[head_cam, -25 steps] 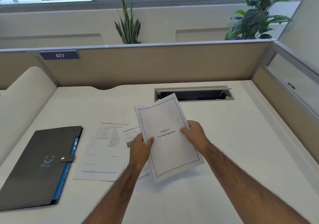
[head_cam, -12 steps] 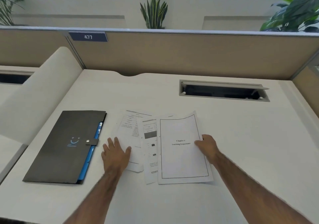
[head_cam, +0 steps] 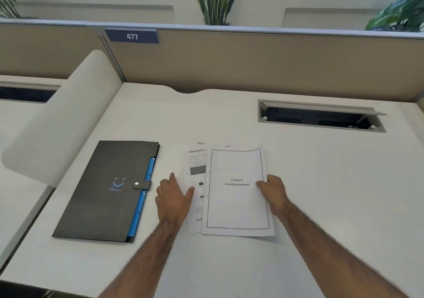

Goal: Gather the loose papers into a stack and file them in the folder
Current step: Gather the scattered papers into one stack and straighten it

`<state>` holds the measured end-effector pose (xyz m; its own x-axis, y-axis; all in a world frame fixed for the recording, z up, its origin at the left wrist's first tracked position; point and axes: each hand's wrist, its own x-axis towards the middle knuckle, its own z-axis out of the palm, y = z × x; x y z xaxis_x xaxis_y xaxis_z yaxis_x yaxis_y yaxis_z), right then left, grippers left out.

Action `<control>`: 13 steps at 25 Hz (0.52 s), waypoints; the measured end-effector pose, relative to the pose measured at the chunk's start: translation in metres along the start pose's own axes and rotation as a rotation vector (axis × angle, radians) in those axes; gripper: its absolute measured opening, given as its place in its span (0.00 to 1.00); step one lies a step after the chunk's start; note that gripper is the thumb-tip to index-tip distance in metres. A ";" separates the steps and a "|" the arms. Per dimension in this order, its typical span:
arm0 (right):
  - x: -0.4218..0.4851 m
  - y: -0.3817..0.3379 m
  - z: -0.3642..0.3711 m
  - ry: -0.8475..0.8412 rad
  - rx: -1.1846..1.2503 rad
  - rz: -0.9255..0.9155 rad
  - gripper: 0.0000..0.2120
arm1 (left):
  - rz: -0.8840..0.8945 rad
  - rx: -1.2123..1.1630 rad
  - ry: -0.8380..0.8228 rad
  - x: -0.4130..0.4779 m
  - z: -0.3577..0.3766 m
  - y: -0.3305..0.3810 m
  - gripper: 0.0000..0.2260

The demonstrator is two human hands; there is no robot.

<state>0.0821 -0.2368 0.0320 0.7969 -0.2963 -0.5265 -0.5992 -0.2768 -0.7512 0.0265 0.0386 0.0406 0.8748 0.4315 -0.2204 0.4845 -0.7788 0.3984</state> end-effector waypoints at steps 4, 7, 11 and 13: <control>-0.009 -0.004 0.020 0.074 -0.002 -0.025 0.03 | -0.026 -0.281 -0.111 0.015 0.004 0.004 0.29; -0.015 -0.009 0.035 0.117 0.008 -0.048 0.07 | -0.016 -0.382 -0.205 0.024 0.007 0.007 0.18; -0.020 -0.012 0.046 0.134 0.045 -0.050 0.15 | -0.004 -0.602 -0.201 0.042 -0.004 0.006 0.17; -0.022 -0.014 0.051 0.154 0.072 -0.037 0.22 | 0.047 -0.618 -0.168 0.052 -0.005 0.003 0.14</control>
<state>0.0773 -0.1798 0.0337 0.7939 -0.4250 -0.4348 -0.5581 -0.2256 -0.7985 0.0733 0.0610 0.0351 0.9076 0.2868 -0.3066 0.3998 -0.3674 0.8398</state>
